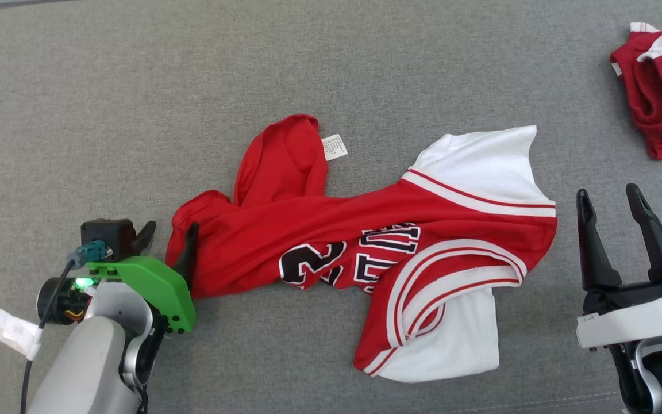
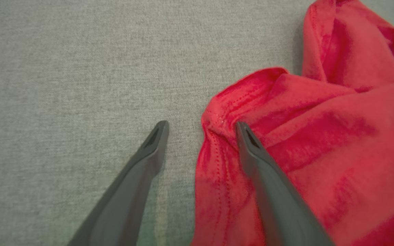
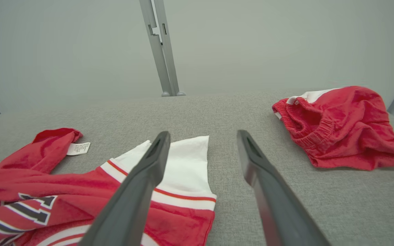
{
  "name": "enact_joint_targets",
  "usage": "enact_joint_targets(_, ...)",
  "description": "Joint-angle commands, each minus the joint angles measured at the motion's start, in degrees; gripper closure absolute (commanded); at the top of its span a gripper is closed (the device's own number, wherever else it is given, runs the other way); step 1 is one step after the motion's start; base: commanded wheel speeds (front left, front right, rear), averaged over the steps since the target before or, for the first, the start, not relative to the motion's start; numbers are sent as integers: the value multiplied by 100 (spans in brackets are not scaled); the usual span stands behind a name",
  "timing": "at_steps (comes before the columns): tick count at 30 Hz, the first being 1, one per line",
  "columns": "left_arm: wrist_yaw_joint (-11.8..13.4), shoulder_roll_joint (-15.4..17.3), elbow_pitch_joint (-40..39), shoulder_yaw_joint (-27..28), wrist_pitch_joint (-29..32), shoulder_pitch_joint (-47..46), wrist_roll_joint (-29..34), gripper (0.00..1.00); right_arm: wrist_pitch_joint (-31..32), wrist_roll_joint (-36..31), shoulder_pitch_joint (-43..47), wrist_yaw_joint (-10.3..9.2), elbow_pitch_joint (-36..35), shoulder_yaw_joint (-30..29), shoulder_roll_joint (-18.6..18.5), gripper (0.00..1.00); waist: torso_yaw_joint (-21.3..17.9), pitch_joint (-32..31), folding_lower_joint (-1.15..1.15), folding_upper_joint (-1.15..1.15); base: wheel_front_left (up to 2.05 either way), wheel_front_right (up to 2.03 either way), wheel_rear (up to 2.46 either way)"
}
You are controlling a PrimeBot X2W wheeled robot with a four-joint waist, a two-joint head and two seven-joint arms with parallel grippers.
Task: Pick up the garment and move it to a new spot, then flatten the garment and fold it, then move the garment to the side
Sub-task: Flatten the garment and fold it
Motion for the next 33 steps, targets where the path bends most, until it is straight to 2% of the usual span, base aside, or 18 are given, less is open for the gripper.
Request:
enact_joint_targets(1, -55, 56, 165, -54, 101, -104, 14, 4, -33, 58, -66, -7, 46, -22, -7, 0, -29, 41, 0, 0, 0, 0, 0)
enact_joint_targets(2, -97, 54, 253, -98, 169, -100, -4, 16, -39, 61, -76, -7, 86, -36, -16, 0, -35, 49, 0, 0, 0, 0, 0)
enact_joint_targets(3, -141, 56, 346, -160, 221, -111, 4, 55, -31, 65, -95, -7, 147, -63, -32, 0, -44, 58, 0, 0, 0, 0, 0)
enact_joint_targets(4, -173, 50, 379, -195, 227, -123, 22, 65, -35, 67, -113, -7, 200, -84, -72, 0, -46, 65, 0, 0, 0, 0, 0)
enact_joint_targets(5, -186, 45, 425, -231, 236, -142, 37, 100, -58, 98, -148, -7, 265, -103, -109, 0, -42, 77, 0, 0, 0, 0, 0)
enact_joint_targets(15, -123, 19, 511, -272, 48, -374, 126, 100, -49, 476, -943, -6, 1221, 37, -736, 0, 82, 406, 0, 0, 0, 0, 0)
enact_joint_targets(21, -114, -140, 503, -373, -144, -586, 191, 100, -27, 765, -1854, -7, 2032, 555, -1096, 0, 305, 694, 0, 0, 0, 0, 0)
enact_joint_targets(28, -142, -284, 711, -410, -399, -712, 117, 100, 215, 1219, -2853, -7, 3371, 1489, -1389, 0, 475, 809, 0, 0, 0, 0, 0)
enact_joint_targets(29, -131, -288, 726, -408, -464, -719, 127, 100, 351, 1321, -2912, -7, 3540, 1622, -1418, 48, 491, 805, 0, 0, 0, 0, 0)
enact_joint_targets(30, -126, -299, 727, -396, -524, -720, 125, 100, 406, 1381, -2936, -7, 3644, 1717, -1446, 68, 500, 802, 0, 0, 0, 0, 0)
enact_joint_targets(31, -139, -313, 717, -371, -597, -720, 87, 100, 413, 1498, -2953, -7, 3710, 1810, -1455, 100, 503, 792, 0, 0, 0, 0, 0)
enact_joint_targets(33, -95, -295, 660, -298, -775, -716, 87, 100, 295, 1589, -2982, -7, 3722, 1929, -1530, 100, 487, 766, 0, 0, 0, 0, 0)
